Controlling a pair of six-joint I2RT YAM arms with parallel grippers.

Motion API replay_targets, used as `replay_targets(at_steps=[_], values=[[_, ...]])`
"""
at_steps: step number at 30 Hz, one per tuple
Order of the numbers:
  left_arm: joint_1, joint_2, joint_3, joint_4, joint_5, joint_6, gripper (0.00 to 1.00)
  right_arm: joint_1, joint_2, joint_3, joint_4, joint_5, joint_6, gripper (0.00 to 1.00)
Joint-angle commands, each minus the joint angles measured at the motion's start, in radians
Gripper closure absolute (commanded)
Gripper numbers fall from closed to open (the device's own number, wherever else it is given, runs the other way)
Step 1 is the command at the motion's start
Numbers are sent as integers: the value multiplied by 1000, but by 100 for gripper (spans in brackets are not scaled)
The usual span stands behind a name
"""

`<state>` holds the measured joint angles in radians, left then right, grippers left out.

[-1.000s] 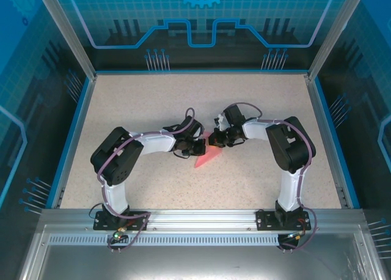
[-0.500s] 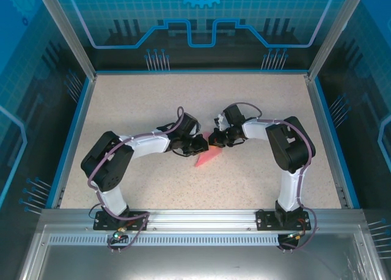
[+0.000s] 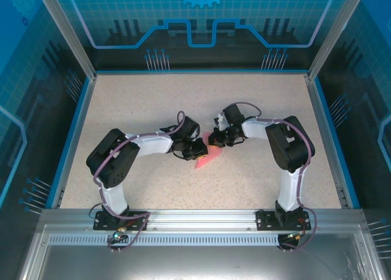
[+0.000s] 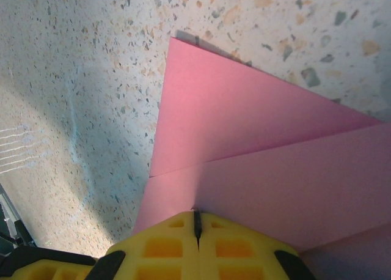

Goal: Fold a paper plane with a square sheet of paper (pick it up from the middle)
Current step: Fourth fold the wing at the center of the table.

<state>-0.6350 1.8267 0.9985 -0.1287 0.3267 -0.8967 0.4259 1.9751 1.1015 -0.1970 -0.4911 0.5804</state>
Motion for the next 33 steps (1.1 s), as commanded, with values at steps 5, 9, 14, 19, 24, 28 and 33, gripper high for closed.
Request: replay_targets(at_steps=[5, 9, 14, 19, 24, 28, 33], values=[[-6, 31, -53, -36, -24, -36, 86, 10, 96, -35, -108, 163, 4, 100], [-6, 29, -57, -40, -29, -34, 86, 10, 97, -35, -111, 164, 4, 100], [-8, -1, -65, -31, -5, -37, 86, 10, 97, -35, -113, 165, 4, 100], [-20, -44, -94, -4, 40, -44, 85, 11, 99, -36, -114, 165, 3, 100], [-30, -47, -120, -21, 21, -45, 85, 11, 106, -34, -116, 162, 3, 100], [-31, -40, -128, -35, 4, -50, 85, 13, 108, -32, -120, 163, 3, 100], [-30, -54, -123, -95, -46, -37, 86, 13, 114, -31, -124, 167, 1, 100]])
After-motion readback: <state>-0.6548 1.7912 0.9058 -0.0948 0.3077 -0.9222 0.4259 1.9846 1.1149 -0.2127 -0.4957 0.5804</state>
